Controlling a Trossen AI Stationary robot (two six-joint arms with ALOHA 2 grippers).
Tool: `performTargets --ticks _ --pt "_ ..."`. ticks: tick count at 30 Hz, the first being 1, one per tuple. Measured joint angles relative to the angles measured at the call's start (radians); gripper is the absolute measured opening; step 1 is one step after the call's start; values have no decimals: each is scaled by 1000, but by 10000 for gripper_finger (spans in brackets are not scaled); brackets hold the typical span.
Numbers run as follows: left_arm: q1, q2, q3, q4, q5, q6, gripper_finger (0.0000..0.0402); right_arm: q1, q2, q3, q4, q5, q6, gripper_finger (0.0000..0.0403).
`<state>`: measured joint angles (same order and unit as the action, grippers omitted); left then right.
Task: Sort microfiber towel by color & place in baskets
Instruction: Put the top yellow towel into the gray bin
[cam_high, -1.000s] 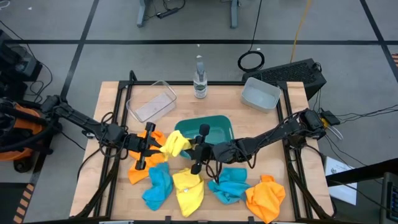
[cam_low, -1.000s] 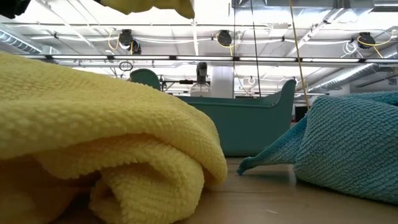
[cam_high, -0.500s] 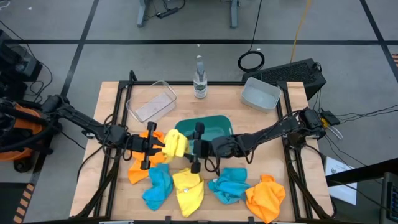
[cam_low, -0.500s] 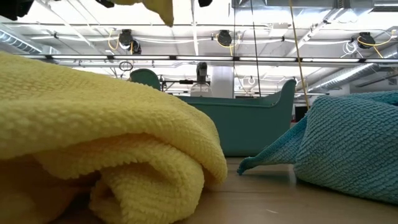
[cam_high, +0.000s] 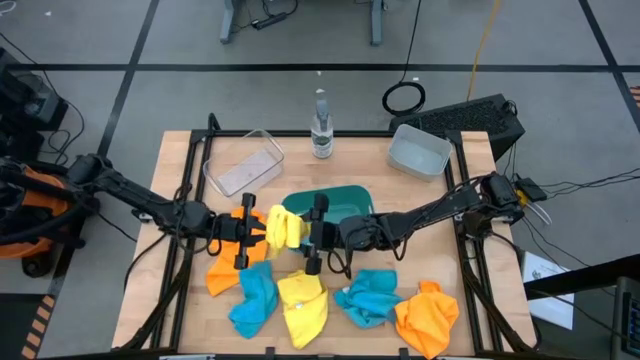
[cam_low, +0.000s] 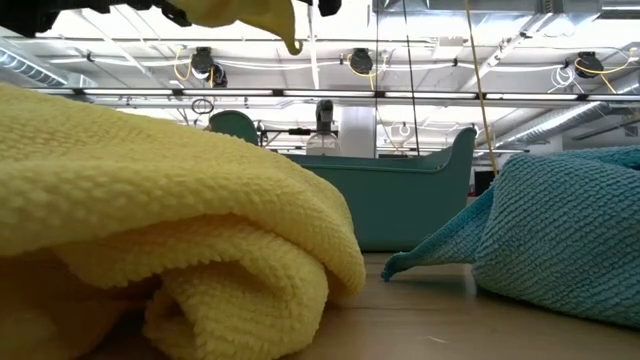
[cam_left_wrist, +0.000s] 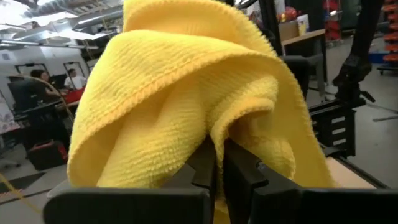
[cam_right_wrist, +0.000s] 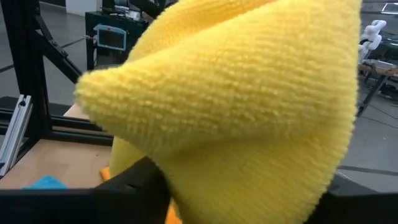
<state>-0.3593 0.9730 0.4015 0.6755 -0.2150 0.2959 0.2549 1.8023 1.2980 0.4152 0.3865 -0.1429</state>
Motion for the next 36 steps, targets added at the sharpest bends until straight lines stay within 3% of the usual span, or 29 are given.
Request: performTargets --ticks 8,12,20,25,32,36 --pt "7 0 0 11 50 -3 53 -6 0 0 -2 -4 -13 58" --pt "5 0 0 11 53 -3 82 -6 0 0 -2 -1 -18 15" --pt "-13 -45 0 -69 59 -8 189 -5 -5 0 -24 17 -16 46" --pt "-47 -122 0 -165 48 -35 247 13 -30 0 -117 134 2 41" --pt "-70 -230 0 -324 2 -86 262 52 -96 0 -262 324 1 30" --pt "-69 -254 0 -371 0 -108 262 48 -172 0 -451 502 -13 32"
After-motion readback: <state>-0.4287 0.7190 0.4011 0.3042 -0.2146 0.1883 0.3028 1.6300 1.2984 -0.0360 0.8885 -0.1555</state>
